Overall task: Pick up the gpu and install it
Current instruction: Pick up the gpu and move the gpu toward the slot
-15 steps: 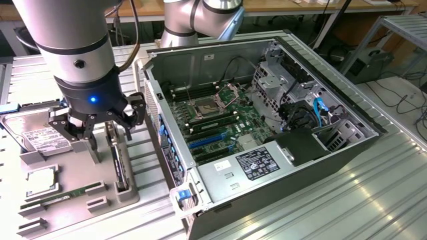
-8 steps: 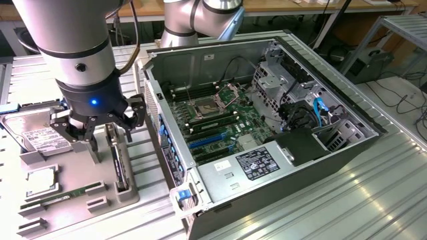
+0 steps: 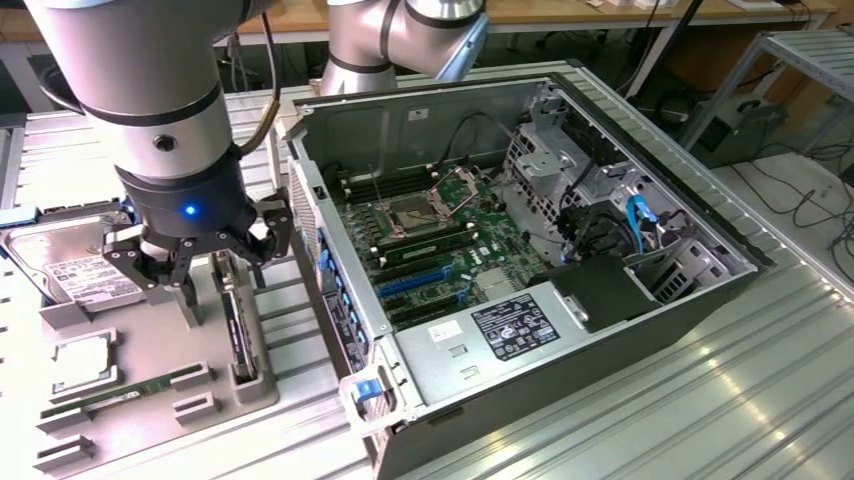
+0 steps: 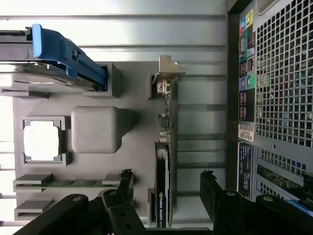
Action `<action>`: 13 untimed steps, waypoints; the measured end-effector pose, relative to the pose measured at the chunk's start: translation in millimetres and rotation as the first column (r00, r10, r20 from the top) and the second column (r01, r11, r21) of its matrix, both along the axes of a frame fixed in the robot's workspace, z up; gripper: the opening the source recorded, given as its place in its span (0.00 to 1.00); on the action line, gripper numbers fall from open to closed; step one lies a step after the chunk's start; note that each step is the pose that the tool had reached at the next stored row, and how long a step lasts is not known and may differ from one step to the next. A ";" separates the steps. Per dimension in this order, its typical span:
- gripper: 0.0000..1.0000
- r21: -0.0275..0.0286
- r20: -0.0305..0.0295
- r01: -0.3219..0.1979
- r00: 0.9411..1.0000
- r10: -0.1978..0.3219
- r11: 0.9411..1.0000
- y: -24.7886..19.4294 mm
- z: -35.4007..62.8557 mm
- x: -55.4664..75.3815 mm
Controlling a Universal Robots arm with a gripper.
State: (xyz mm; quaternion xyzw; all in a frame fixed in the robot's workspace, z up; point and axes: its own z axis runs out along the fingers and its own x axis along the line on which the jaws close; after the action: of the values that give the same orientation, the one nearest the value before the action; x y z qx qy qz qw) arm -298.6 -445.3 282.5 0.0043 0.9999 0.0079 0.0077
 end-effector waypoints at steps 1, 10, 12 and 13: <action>0.66 0.000 0.000 0.000 1.000 0.000 1.000 0.0 -0.9 0.0; 0.66 -0.001 0.000 0.000 1.000 0.000 1.000 0.0 -8.9 0.0; 0.66 -0.001 0.000 0.000 1.000 0.000 1.000 0.0 -11.2 0.0; 0.66 -0.001 0.000 0.000 1.000 0.000 1.000 0.0 -12.1 0.0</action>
State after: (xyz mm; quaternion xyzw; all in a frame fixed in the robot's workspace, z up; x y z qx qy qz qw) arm -298.6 -445.3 270.4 0.0041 0.9999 0.0075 0.0077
